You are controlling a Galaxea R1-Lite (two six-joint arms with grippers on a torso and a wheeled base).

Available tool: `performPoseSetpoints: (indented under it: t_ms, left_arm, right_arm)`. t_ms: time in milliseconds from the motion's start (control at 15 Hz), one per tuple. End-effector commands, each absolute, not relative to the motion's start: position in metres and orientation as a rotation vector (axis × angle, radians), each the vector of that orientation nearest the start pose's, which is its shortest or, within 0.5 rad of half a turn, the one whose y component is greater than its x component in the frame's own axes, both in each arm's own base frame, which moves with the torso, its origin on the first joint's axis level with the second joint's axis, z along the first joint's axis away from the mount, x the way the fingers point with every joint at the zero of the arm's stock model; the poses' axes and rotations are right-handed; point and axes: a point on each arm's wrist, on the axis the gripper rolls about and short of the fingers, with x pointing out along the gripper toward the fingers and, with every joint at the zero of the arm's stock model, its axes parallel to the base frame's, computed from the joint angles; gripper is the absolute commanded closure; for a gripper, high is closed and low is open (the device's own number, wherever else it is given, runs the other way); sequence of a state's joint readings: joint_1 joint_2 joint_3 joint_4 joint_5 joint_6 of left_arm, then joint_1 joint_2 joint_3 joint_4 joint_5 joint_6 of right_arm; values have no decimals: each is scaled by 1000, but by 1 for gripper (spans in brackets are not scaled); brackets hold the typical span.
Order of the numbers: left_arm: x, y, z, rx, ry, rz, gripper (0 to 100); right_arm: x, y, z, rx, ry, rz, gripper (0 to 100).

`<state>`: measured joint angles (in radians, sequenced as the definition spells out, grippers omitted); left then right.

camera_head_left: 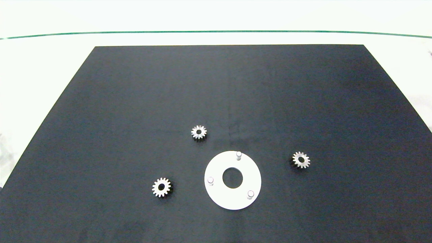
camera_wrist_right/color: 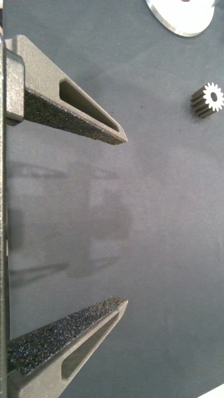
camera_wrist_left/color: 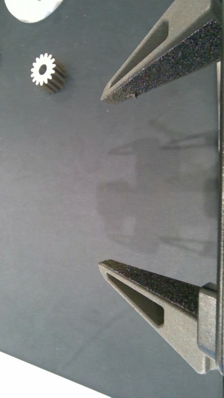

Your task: Install three planetary gears onto the carrier pins

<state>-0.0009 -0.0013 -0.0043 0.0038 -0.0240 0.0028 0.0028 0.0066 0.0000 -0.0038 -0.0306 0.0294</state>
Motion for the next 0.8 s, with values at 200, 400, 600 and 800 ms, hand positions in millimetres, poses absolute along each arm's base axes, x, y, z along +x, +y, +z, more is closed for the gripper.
performPoseSetpoints:
  t_ms: [200, 400, 600, 800]
  left_arm:
    - [-40, -1, 106, 3, 11, -34, 0]
    - [-68, 0, 134, 0, 135, -45, 0]
    - [-69, 2, 159, 1, 178, -78, 0]
    - [-69, 3, 185, 7, 308, -83, 0]
  right_arm:
    - [-31, -1, 93, 27, 41, -11, 0]
    - [-55, -2, 126, 23, 191, 23, 0]
    - [-64, -9, 160, 2, 312, 101, 0]
    - [-45, -7, 197, -11, 381, 86, 0]
